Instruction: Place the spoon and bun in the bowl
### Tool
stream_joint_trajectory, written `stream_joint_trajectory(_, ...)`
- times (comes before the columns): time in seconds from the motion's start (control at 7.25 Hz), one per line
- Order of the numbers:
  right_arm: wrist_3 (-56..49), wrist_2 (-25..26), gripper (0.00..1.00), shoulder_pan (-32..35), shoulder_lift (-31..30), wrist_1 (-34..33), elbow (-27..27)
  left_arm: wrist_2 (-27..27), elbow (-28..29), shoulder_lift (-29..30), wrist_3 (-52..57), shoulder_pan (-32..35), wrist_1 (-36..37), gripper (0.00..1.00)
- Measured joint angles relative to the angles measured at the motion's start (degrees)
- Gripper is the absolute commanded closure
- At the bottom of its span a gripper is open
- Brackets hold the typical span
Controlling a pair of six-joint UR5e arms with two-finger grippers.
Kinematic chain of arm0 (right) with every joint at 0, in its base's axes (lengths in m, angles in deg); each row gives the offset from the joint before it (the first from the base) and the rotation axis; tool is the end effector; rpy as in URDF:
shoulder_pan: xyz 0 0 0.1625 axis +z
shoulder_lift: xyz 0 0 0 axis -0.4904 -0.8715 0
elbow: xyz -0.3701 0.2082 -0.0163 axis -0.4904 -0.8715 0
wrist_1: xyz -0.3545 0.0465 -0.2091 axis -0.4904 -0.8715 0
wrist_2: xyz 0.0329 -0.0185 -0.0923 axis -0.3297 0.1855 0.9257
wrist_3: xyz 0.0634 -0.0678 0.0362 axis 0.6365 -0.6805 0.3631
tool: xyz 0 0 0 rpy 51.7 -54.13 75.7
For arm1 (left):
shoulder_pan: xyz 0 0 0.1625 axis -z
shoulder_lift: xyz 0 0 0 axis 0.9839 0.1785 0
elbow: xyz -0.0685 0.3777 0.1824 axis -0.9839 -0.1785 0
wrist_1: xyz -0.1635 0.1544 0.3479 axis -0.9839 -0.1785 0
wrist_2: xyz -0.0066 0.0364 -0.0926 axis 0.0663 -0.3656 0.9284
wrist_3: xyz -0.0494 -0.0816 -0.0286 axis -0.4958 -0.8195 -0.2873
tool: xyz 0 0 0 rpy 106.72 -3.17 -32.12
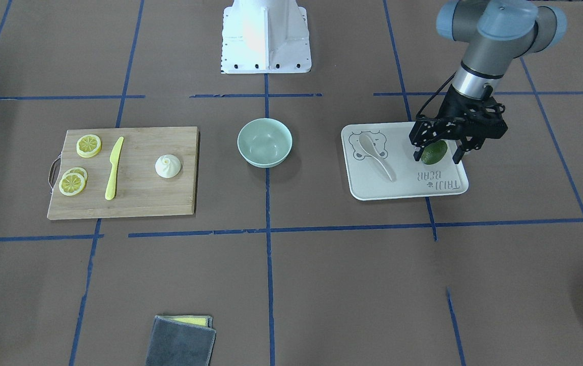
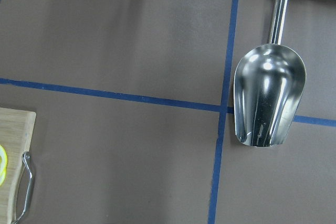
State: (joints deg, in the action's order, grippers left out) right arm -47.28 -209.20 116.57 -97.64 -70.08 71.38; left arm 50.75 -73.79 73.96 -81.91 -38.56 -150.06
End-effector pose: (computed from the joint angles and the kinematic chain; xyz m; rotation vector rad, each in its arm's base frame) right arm 0.0395 -0.4672 0.5846 0.1968 -0.8076 -0.0478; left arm 0.3371 -0.4456 0.3716 0.3199 0.8240 -0.1669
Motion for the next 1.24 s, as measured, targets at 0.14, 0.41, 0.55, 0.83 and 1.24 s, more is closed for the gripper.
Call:
stream_joint_trajectory(0.14, 0.0, -0.01, 0.0, 0.0, -0.05, 0.0, -0.06, -1.75, 1.66, 1.94, -8.54, -2.41, 1.69, 0.34)
stream_joint_trajectory(0.41, -0.04, 0.0, 0.0, 0.01, -0.08, 0.0, -0.07, -3.92, 5.7, 5.94, -18.28, -6.25, 2.5, 0.34)
stream_joint_trajectory(0.55, -0.03, -0.01, 0.0, 0.01, -0.09, 0.0, 0.01, -4.83, 6.67, 6.67, -19.75, -7.68, 2.59, 0.34)
stream_joint_trajectory(0.83, -0.01, -0.01, 0.0, 0.01, -0.06, 0.0, -0.02, -5.43, 7.43, 6.82, -20.52, -9.05, 2.67, 0.34)
stream_joint_trajectory(1.24, 0.0, -0.01, 0.0, -0.01, -0.01, 0.0, -0.06, -5.57, 8.51, 6.79, -20.62, -10.5, 2.68, 0.34)
